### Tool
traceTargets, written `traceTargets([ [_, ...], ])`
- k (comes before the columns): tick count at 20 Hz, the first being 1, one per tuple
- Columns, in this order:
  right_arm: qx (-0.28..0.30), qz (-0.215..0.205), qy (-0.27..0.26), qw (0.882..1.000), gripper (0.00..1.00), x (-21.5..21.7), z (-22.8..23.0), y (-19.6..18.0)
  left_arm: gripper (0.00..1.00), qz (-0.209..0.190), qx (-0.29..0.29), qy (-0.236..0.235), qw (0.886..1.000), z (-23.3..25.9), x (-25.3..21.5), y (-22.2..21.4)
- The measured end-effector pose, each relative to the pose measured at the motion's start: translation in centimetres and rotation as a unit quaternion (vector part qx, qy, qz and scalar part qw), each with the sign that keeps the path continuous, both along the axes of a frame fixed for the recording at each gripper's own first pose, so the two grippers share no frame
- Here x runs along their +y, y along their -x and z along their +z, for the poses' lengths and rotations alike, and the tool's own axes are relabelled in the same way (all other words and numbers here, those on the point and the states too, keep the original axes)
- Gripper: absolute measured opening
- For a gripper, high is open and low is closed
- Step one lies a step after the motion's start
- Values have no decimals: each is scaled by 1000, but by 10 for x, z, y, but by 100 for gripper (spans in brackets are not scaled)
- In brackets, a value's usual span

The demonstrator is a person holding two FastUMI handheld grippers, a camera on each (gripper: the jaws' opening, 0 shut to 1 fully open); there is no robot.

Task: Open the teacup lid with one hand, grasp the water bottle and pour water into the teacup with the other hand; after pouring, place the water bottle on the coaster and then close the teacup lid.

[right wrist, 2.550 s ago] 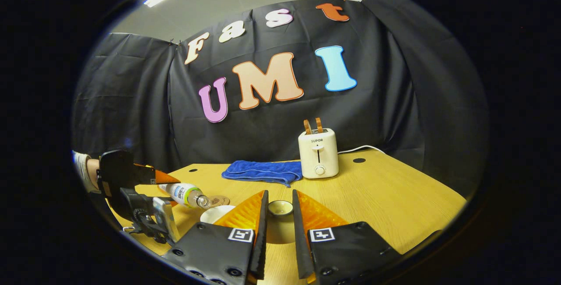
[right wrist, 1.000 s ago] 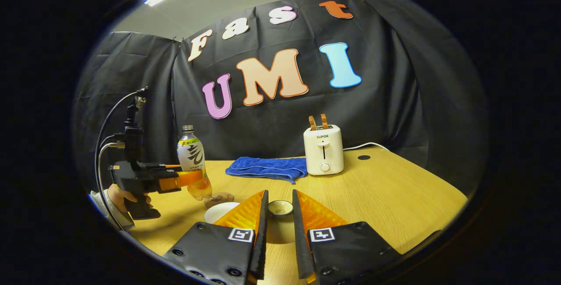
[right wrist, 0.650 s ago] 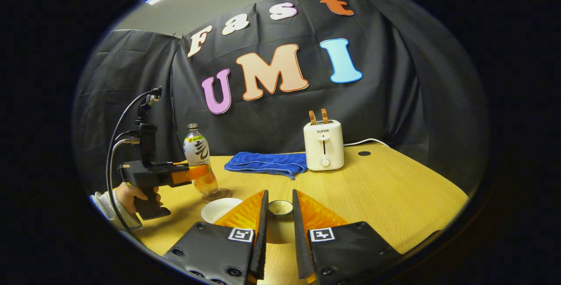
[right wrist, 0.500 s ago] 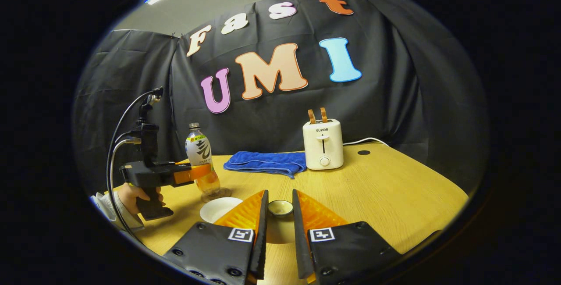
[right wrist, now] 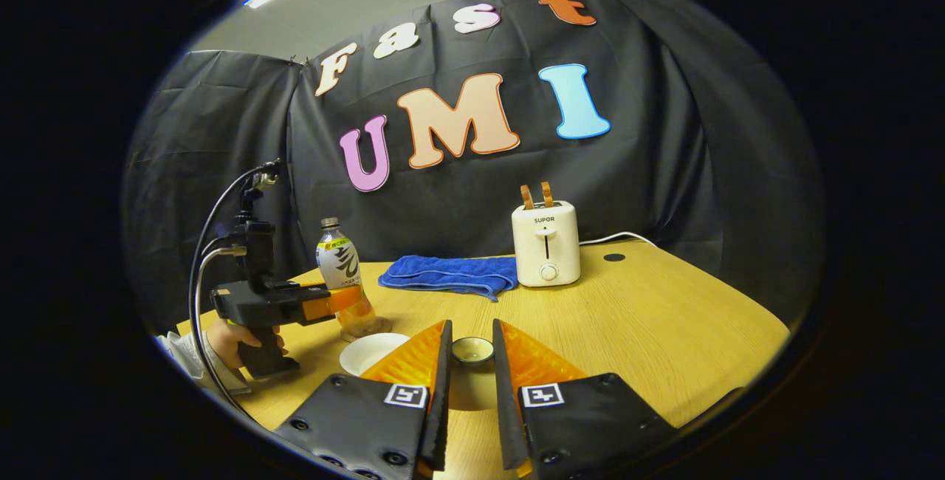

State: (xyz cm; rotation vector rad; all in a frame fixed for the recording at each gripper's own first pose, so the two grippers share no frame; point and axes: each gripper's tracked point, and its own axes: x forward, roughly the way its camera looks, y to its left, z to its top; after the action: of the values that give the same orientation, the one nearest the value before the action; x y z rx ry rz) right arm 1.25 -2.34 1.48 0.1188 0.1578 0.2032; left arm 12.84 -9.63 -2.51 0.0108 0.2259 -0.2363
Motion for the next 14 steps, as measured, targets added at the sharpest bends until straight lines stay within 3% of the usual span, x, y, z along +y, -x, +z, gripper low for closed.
traceTargets([
  [8,-4,0,-2,1000,32,0,3,2,70,-5,20,1,1000,-14,-6,4],
  [9,-5,-1,-3,1000,30,-1,4,2,80,-4,21,-3,1000,-16,-6,5],
  [11,-2,2,-9,1000,32,0,4,2,91,-2,22,-12,1000,-19,-5,7],
  [14,-5,6,-20,1000,32,5,8,4,93,-4,13,-21,1000,-17,-3,16],
])
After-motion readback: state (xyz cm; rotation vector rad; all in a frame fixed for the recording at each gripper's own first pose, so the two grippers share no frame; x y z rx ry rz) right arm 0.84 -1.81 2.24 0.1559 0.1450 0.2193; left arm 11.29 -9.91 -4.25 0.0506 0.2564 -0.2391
